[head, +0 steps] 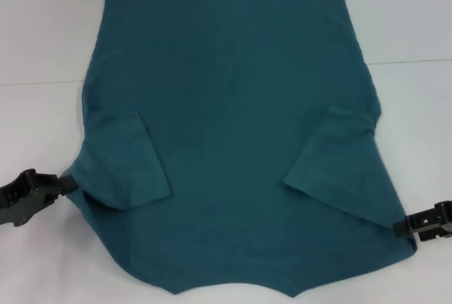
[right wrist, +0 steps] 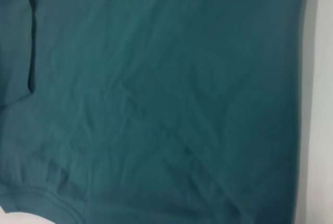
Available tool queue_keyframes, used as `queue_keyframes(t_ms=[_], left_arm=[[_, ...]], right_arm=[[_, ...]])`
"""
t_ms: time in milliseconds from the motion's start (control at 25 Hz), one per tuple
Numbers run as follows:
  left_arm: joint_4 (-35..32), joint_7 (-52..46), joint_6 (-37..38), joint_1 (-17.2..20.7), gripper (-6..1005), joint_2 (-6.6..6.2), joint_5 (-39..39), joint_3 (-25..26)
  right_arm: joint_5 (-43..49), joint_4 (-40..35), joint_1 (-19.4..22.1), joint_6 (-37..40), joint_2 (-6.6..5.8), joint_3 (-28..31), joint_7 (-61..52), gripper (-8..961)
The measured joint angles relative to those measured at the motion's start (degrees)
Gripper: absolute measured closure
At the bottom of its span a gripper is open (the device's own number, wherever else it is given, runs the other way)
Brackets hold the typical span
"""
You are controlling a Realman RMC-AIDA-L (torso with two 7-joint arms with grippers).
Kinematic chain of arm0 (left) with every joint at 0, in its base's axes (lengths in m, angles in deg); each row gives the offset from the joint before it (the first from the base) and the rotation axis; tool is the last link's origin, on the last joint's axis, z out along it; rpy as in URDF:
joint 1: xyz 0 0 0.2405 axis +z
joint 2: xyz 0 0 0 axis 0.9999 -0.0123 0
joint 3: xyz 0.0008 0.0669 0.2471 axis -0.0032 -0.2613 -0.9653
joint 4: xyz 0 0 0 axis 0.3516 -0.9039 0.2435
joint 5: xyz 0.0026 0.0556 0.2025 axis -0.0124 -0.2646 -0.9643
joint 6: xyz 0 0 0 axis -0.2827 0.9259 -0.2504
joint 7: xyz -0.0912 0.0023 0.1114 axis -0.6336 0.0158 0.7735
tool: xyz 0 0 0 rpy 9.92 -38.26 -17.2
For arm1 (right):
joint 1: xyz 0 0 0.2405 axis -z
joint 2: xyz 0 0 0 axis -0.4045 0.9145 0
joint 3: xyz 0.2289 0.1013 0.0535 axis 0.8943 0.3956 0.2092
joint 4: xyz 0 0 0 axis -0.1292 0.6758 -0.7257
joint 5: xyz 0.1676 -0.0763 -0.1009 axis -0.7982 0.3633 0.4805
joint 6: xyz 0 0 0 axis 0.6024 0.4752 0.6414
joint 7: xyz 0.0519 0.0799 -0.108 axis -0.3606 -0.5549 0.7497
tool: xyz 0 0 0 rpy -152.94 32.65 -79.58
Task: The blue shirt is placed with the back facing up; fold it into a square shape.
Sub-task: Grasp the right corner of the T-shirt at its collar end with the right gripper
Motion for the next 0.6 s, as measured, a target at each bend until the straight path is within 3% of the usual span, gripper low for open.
queue_keyframes(t_ms=[600], left_arm=[[0.0, -0.19, 0.0, 0.19, 999, 0.19, 0.0, 0.0]], right_arm=[[3.46, 0.0, -1.56, -0.12, 1.58, -0.23, -0.46, 229]])
